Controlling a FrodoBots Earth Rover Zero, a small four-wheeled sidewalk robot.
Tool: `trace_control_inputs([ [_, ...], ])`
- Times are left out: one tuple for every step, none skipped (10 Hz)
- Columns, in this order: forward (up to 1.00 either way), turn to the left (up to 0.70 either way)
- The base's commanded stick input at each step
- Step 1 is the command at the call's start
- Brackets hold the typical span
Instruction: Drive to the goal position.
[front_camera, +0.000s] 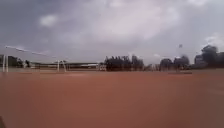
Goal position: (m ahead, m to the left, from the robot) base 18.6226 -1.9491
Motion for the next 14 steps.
trace_control_inputs([
  [0.70,0.00],
  [0.70,0.00],
  [0.70,0.00],
  [0.70,0.00],
  [0.70,0.00],
  [0.70,0.00],
  [0.70,0.00],
  [0.70,0.00],
  [0.70,0.00],
  [0.70,0.00],
  [0.70,0.00],
  [0.70,0.00],
  [0.70,0.00],
  [0.70,0.00],
])
